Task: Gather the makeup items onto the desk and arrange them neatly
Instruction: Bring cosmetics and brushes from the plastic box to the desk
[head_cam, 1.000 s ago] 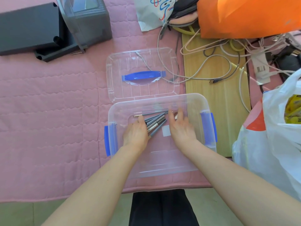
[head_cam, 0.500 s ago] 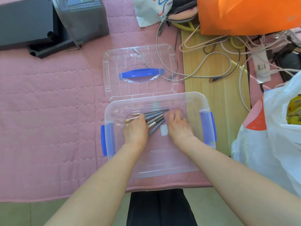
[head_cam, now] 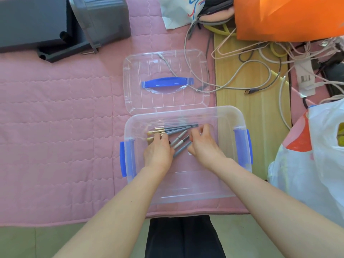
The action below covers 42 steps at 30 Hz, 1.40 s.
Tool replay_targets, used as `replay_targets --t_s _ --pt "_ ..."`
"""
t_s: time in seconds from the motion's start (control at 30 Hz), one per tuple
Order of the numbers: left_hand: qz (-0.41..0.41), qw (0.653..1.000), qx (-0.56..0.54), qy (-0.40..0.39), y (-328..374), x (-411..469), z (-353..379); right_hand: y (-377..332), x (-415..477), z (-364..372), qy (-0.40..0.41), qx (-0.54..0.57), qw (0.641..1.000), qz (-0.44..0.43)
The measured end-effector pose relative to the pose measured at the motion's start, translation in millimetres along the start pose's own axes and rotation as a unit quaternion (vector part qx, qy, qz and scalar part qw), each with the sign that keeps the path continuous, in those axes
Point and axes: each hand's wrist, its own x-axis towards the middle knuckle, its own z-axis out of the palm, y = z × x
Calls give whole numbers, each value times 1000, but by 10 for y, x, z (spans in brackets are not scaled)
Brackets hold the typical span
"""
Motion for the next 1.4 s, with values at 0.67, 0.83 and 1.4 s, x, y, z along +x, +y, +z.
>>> replay_targets --t_s 0.67,0.83,1.4 --pt "0 999 -6 -34 10 40 71 91 42 -49 40 170 980 97" --pt "7 999 -20 -38 13 15 51 112 61 -74 60 155 982 85" --pt "-66 976 -206 -16 -35 -299 -153 -85 -193 -278 16 260 955 144"
